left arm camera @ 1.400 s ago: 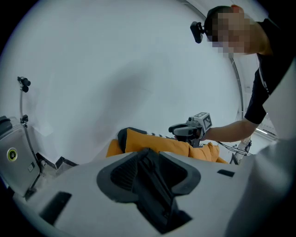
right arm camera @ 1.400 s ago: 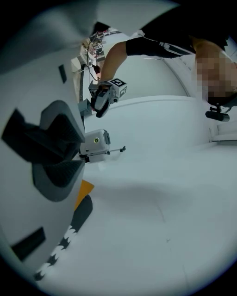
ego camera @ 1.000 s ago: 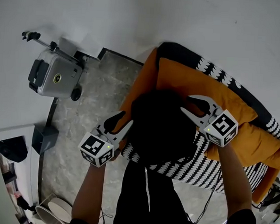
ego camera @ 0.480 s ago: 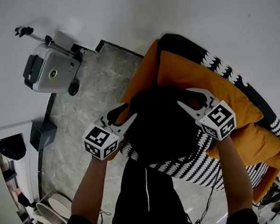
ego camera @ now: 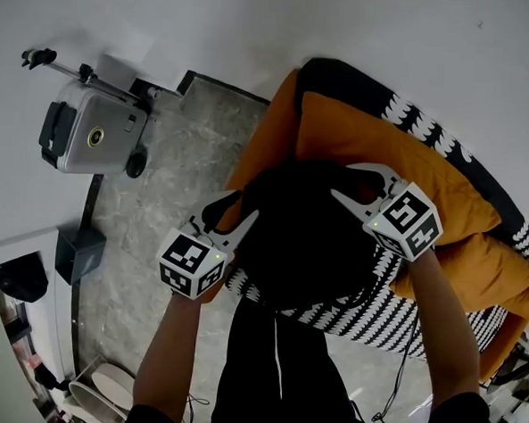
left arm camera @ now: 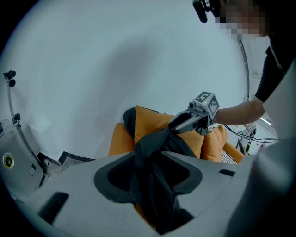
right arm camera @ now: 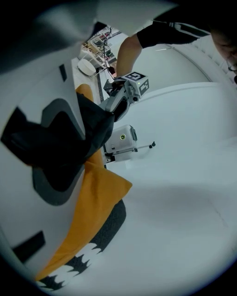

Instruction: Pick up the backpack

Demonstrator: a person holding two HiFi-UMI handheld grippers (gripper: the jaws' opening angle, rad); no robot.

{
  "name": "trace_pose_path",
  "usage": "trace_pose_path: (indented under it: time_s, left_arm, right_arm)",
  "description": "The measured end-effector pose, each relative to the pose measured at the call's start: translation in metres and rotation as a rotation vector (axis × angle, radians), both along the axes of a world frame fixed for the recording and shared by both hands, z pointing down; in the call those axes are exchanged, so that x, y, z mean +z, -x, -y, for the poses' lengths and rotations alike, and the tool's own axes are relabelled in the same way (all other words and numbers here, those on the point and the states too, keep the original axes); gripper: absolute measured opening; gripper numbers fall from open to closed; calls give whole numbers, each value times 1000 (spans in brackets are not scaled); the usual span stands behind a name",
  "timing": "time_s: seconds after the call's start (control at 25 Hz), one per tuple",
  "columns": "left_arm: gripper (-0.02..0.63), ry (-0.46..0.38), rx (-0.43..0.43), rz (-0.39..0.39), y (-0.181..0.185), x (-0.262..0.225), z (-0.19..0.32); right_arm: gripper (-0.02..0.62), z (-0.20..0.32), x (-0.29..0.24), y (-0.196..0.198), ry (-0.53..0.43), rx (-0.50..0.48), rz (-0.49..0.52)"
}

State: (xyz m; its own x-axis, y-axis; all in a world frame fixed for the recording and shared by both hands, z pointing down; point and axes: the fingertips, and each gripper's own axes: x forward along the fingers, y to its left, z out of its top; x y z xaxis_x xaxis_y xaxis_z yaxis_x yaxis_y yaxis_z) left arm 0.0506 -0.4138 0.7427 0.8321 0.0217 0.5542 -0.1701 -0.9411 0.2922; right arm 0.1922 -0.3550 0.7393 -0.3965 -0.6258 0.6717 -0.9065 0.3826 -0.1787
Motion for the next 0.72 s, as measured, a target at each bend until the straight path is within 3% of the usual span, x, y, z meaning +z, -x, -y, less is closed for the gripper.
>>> trace_pose_path:
  time_s: [0.72]
  left_arm:
    - [167,6,30,58,-10,15,-5]
  right_arm:
    - [146,-1,24,4,102,-50,-44]
